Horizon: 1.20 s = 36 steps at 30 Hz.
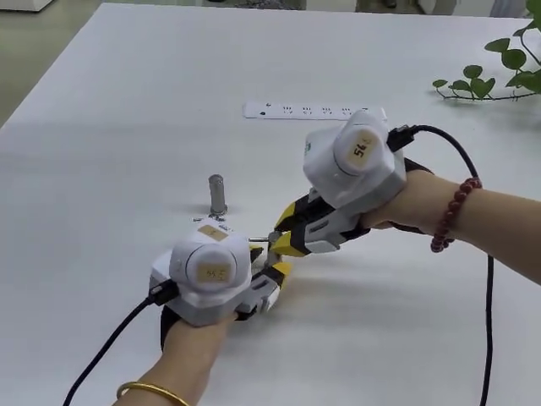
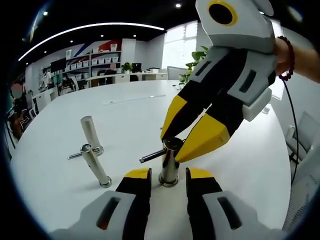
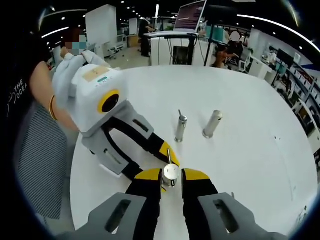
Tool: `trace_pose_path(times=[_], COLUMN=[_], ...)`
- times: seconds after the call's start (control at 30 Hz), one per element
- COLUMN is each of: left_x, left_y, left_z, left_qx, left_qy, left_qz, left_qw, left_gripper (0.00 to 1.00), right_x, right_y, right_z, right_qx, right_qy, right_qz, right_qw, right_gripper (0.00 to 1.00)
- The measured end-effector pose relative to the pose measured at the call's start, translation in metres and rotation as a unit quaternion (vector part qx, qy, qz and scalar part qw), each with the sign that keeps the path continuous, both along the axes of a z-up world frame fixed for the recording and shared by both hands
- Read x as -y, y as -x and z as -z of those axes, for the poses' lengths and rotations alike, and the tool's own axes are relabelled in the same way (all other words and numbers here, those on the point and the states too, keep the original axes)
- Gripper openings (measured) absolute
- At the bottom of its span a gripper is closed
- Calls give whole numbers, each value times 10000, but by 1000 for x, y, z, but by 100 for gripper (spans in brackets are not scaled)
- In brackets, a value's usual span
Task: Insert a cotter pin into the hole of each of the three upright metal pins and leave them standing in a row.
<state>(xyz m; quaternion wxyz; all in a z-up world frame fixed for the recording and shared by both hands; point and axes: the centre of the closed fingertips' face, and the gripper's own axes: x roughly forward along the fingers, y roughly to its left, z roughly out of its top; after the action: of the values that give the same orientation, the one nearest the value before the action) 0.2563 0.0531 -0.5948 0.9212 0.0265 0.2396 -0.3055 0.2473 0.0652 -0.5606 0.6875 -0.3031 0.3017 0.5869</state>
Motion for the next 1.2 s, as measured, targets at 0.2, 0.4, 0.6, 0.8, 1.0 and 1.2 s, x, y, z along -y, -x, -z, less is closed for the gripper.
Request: trace_pose_path(times=[0.2, 0.4, 0.6, 0.8, 1.0, 1.2], left_x=[-4, -9, -15, -25, -31, -39], left_y=[5, 6, 11, 17, 23, 33], left_z=[-1, -5, -14, -21, -32, -38], left_qx=[-115, -87, -67, -53, 101, 170], left_qy=[37, 9, 31, 13, -13, -17], left_qz=[26, 71, 64, 51, 112, 209], left_qw=[9999, 9999, 10000, 10000, 9999, 9996], left_gripper=[30, 36, 38, 39, 41, 48], right_x=[-1, -1, -1, -1, -1, 0], right_y=[-4, -3, -1, 1, 2, 1], right_z=[7, 5, 4, 3, 2, 2], right_qx=[9, -127, -181, -239, -272, -238], right_qy=[15, -37, -57, -93, -95, -30], right_qz=[33, 111, 161, 167, 148, 95], right_qw=[10000, 9999, 9997, 9995, 9995, 9997], right_gripper=[9, 9, 8, 8, 8, 8])
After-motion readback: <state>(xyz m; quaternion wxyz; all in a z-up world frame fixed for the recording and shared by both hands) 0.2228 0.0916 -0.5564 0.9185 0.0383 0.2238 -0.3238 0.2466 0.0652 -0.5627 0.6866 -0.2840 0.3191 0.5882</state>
